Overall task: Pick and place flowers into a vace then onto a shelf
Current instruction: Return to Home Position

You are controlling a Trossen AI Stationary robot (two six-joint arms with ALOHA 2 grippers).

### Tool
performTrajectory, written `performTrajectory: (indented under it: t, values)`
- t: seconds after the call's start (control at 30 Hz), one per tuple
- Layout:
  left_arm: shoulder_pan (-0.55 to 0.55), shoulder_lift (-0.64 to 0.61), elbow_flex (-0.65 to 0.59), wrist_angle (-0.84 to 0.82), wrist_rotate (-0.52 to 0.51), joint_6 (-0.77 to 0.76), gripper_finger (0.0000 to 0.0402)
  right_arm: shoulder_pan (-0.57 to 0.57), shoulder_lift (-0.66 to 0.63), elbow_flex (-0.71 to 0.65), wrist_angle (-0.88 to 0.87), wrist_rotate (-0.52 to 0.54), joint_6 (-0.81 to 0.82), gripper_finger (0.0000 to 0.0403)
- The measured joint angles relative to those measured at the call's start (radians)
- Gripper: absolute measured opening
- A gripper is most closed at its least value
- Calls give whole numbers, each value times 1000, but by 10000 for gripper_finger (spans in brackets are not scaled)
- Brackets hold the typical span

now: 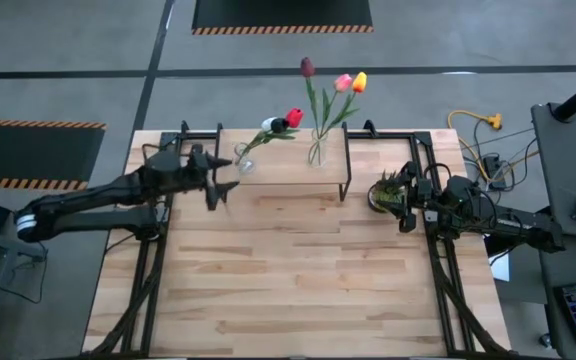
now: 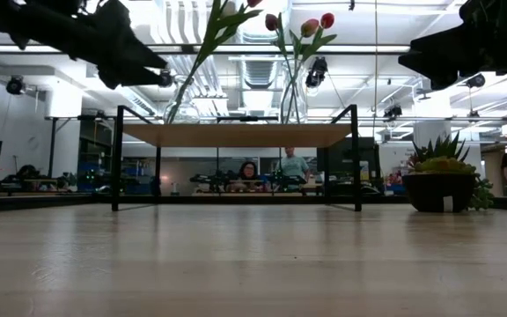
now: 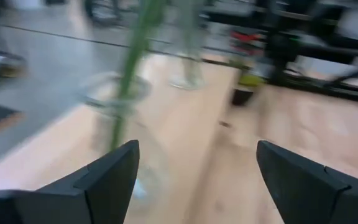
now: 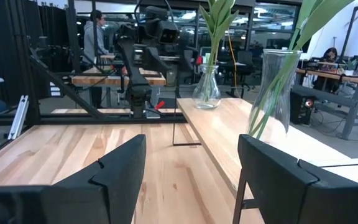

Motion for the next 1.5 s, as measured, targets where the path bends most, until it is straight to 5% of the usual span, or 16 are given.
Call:
performTrajectory:
  t: [0.23,0.57,0.9,1.27,1.5]
  values:
    - [-4,-90,-38,-43,164,-34,274,0,0,0,-1,0,0,244]
    - [-116,-189,-312,318,169,-85,137,0,0,0,-4,0,16,244]
    - [-237,-419,-419,349,168,-94,19,0,0,0,-3,0,50,244]
    - [-313,-650,-498,307,157,-25,1,2,-14,14,-106,-22,108,244]
    - [-315,-656,-497,253,159,-35,1,20,-85,-14,-131,-31,220,226]
